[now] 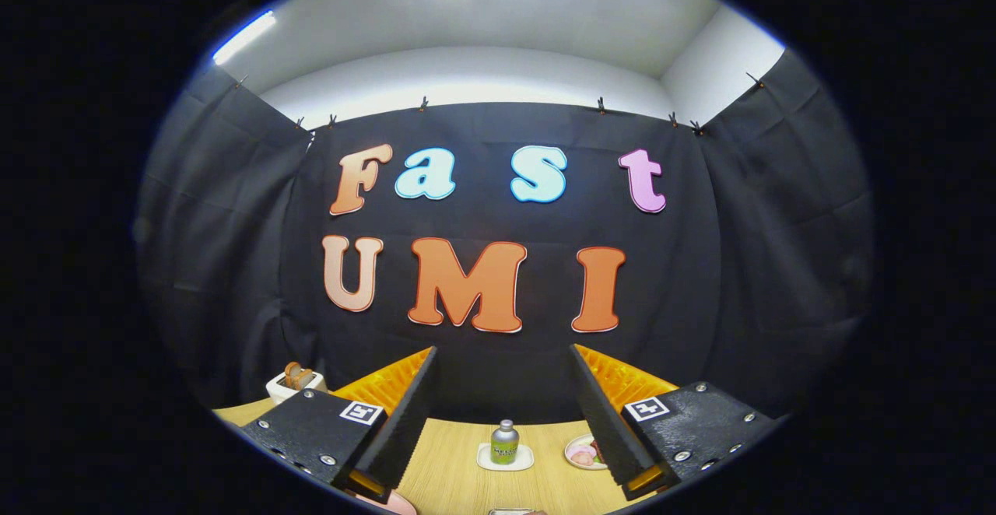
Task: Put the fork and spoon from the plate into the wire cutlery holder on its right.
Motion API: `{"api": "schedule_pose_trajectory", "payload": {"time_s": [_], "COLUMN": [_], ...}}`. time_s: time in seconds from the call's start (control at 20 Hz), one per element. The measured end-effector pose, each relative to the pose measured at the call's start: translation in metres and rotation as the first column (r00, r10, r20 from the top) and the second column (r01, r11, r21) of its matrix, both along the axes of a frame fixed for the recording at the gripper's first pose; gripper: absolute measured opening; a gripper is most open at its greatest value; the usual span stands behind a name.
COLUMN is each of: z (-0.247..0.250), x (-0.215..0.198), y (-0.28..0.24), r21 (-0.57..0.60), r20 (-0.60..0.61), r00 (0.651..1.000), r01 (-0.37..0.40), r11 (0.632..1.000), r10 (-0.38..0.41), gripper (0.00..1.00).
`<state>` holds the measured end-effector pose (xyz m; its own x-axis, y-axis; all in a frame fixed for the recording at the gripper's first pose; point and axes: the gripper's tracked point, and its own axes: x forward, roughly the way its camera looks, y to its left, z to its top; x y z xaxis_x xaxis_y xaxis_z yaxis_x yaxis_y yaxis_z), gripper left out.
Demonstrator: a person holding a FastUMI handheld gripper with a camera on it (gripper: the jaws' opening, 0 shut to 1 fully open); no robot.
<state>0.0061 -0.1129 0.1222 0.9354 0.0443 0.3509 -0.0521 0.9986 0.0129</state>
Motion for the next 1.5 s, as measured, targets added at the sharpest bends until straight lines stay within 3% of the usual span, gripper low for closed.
{"api": "schedule_pose_trajectory", "payload": {"time_s": [0.6, 0.95, 1.5], "z": [0.027, 0.02, 0.033], "x": [-0.006, 0.0, -0.001], "y": [-0.001, 0.002, 0.015], "r21": [-0.002, 0.082, 0.059], "r20": [0.03, -0.02, 0.022], "r00": [0.999, 1.0, 0.999], "r01": [0.028, -0.02, -0.031], "r11": [1.0, 0.996, 0.998], "r10": [-0.028, 0.022, 0.029], "gripper": [0.97, 0.97, 0.97]}}
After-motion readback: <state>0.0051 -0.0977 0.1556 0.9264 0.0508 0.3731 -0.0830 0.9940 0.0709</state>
